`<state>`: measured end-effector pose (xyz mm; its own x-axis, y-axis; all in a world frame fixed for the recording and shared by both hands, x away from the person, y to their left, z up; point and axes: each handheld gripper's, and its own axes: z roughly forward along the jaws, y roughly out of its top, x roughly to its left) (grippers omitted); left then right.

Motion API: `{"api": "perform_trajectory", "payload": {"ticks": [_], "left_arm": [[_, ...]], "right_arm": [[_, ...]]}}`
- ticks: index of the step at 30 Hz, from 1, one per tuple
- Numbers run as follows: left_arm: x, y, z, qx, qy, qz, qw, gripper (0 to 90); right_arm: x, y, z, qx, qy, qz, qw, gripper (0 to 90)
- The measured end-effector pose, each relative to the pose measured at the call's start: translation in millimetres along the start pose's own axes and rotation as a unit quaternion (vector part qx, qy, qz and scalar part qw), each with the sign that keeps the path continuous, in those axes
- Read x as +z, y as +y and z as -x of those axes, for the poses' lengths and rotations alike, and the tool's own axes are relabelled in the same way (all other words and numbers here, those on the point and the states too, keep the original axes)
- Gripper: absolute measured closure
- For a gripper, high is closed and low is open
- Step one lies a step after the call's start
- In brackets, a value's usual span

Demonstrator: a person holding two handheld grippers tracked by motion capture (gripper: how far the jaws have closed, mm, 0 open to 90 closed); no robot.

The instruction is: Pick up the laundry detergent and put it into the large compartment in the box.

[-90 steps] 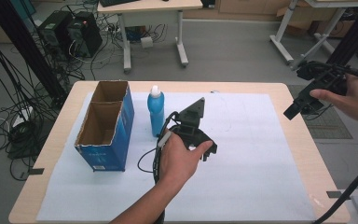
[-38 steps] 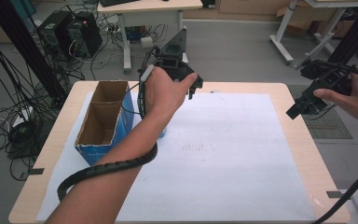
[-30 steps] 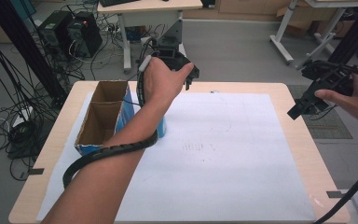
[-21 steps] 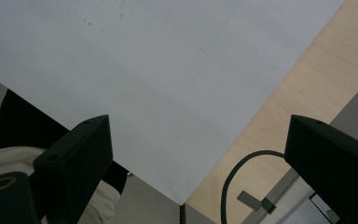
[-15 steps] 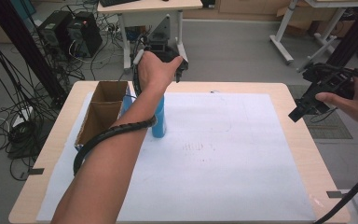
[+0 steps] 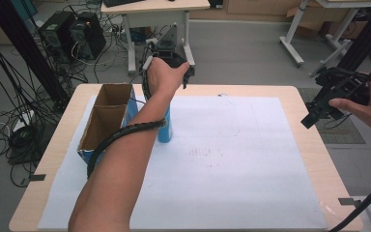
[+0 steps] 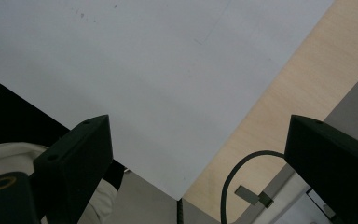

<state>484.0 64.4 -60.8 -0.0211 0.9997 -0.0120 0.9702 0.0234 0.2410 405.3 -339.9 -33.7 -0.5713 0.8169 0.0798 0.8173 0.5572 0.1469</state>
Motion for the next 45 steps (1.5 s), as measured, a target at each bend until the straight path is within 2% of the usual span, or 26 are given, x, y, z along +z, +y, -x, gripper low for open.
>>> {"api": "perform_trajectory", "payload": {"ticks": [2,6,13,24,32,45], "left_arm": [[8.2,3.2,0.9,-0.003,0.008,-0.004,1.0,7.1],[16.6,6.6,-0.2,-0.005,0.01,-0.008,0.9999,7.1],[24.9,9.1,0.3,-0.005,0.016,-0.011,0.9998,7.1],[38.8,9.5,-9.6,-0.014,0.015,-0.014,0.9997,7.1],[51.0,9.5,-12.7,-0.013,0.013,-0.021,0.9996,7.1],[61.1,8.4,-12.9,-0.01,0.017,-0.031,0.9993,10.3]], "right_arm": [[0.9,0.2,0.3,0.0,0.0,-0.003,1.0,8.0],[0.6,-1.0,0.3,0.002,-0.002,-0.005,1.0,8.0],[0.6,-1.5,1.0,0.003,-0.004,-0.006,1.0,8.0],[4.2,0.7,1.6,0.001,-0.001,-0.006,1.0,8.0],[5.5,-1.5,1.9,0.002,0.0,-0.005,1.0,8.0],[5.3,-2.5,-0.3,0.003,-0.002,-0.004,1.0,8.0]]}}
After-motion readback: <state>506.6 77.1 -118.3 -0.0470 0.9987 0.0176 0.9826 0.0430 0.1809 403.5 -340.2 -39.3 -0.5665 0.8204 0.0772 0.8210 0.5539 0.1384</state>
